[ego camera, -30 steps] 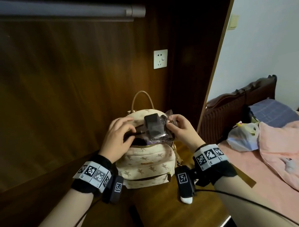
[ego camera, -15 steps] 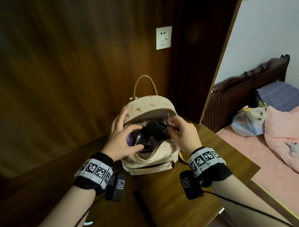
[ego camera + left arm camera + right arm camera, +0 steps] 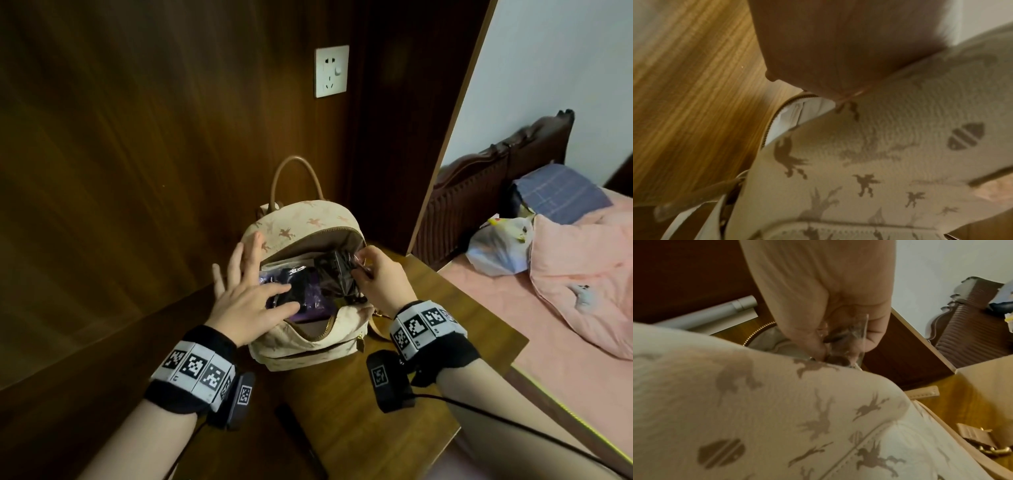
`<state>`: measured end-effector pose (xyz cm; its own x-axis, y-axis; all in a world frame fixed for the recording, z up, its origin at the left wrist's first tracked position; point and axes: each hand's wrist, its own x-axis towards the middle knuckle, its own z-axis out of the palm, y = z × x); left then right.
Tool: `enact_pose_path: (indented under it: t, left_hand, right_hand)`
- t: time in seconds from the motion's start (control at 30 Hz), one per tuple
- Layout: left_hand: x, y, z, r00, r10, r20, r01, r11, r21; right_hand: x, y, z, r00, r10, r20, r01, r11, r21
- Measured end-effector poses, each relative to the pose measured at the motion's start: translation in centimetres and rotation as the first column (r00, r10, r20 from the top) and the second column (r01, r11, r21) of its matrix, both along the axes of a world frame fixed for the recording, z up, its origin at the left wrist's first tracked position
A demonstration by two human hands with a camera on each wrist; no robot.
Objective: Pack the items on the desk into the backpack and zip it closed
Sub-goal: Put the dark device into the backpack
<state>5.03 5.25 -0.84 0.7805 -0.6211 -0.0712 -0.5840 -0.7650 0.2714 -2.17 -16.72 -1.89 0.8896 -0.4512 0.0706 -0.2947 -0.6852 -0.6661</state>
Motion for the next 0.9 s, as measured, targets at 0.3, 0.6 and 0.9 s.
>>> enact_pose_path:
  t: [0.3, 0.6, 0.9]
  left_hand:
    - [1.0, 0.4, -0.2, 1.0, 0.004, 0.018, -0.002, 0.995, -0.095]
    - [2.3, 1.3, -1.0, 0.986, -0.08, 0.149, 0.093, 0.993, -0.079]
    - [2.1, 0.7, -1.4, 0.973, -0.025, 0.229, 0.016, 0.999, 0.039]
  right_hand:
    - [0.4, -0.1, -0.1, 1.0, 0.008, 0.026, -0.009, 0.998, 0.065]
    - [1.2, 0.2, -1.7, 0.999, 0.007, 0.032, -0.019, 0.917, 0.398]
    - [1.2, 0.1, -1.1, 0.997, 0.001, -0.078, 0.006, 0.995, 0.096]
